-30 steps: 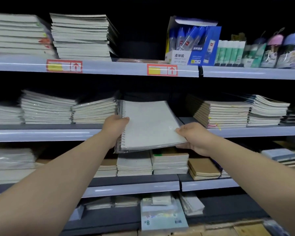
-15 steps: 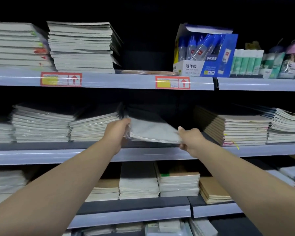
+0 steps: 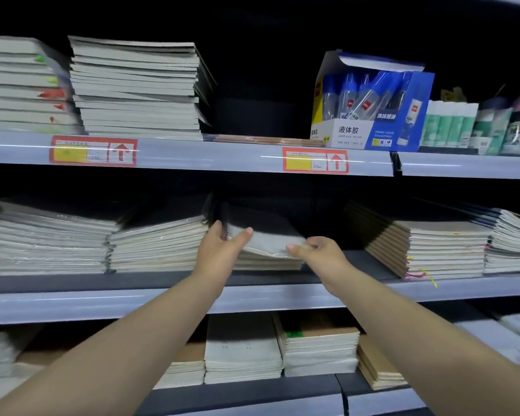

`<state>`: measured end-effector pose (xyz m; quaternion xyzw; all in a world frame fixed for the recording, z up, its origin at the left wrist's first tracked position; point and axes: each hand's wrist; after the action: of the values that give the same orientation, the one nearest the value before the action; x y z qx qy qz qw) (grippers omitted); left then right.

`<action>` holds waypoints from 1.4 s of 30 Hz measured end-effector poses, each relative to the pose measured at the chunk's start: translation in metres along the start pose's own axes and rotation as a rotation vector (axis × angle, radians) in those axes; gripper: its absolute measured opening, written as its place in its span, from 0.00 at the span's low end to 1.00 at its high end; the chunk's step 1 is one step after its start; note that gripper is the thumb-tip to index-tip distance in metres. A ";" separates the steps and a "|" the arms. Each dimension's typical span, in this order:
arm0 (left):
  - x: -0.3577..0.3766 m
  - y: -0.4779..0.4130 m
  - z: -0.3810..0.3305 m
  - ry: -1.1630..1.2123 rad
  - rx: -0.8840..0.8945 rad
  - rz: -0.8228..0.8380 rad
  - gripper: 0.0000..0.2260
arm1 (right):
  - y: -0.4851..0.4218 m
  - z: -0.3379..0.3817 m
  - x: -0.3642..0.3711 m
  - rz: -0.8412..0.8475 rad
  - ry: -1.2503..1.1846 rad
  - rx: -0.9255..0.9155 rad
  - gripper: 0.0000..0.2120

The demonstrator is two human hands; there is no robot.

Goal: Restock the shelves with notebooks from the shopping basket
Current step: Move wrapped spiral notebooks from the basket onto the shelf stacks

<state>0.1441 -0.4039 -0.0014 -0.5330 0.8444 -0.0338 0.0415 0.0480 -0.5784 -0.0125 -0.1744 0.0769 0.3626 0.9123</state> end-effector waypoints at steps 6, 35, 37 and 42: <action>0.000 -0.011 0.010 -0.202 0.080 -0.065 0.34 | -0.011 -0.009 0.003 0.140 0.134 -0.055 0.32; -0.003 -0.048 0.020 -0.190 0.044 -0.125 0.08 | -0.039 -0.010 0.036 0.080 0.459 -0.084 0.37; -0.006 -0.046 0.016 -0.212 0.016 -0.099 0.11 | -0.028 -0.009 0.035 0.078 0.461 -0.066 0.36; -0.016 -0.043 0.012 -0.384 0.028 -0.139 0.16 | 0.003 -0.006 0.017 0.107 0.458 -0.094 0.38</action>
<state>0.1908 -0.4081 -0.0087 -0.5859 0.7817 0.0542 0.2068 0.0583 -0.5679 -0.0230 -0.2901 0.2741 0.3644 0.8414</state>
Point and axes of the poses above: each hand's wrist, its own y-axis away from the middle knuckle, its own x-axis out of the palm, z = x × y, and after that the axes turned 9 degrees about -x, right-handed
